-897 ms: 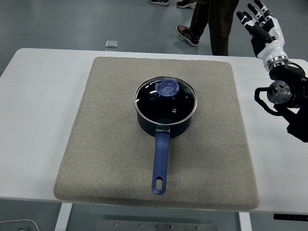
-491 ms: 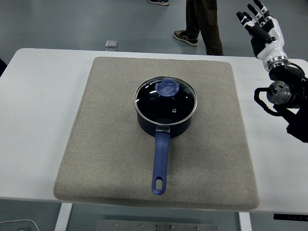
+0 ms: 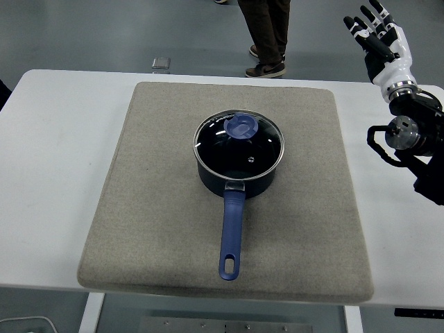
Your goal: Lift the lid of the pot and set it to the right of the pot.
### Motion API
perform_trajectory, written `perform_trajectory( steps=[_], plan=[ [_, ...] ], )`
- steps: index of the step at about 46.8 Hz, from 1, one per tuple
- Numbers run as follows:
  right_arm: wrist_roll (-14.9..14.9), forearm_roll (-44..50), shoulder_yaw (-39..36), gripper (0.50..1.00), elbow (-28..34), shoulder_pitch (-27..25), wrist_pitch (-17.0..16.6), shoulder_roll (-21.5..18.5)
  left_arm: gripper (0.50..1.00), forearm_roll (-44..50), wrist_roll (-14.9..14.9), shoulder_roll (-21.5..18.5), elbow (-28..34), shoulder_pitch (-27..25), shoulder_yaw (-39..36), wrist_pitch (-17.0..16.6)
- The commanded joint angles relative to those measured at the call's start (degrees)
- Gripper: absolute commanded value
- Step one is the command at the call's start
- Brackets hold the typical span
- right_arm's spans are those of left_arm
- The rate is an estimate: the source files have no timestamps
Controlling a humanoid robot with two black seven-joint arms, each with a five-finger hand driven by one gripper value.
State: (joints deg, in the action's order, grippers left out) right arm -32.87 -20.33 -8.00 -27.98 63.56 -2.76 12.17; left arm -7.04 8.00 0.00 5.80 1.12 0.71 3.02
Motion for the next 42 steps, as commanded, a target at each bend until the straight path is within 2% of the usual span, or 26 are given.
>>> perform_trajectory(
  steps=[1, 9, 42],
  plan=[
    [0.0, -0.1, -0.1, 0.907, 0.1, 0.1, 0.0, 0.0, 1.0, 0.0, 0.0, 0.0, 0.0, 0.0, 0.0, 0.0],
    [0.0, -0.1, -1.9, 0.907, 0.4, -0.2, 0.0, -0.1, 1.0, 0.0, 0.0, 0.0, 0.0, 0.0, 0.1, 0.0],
    [0.0, 0.5, -1.3, 0.907, 0.4, -0.9, 0.0, -0.2, 1.0, -0.1, 0.0, 0.0, 0.0, 0.0, 0.0, 0.0]
  ],
)
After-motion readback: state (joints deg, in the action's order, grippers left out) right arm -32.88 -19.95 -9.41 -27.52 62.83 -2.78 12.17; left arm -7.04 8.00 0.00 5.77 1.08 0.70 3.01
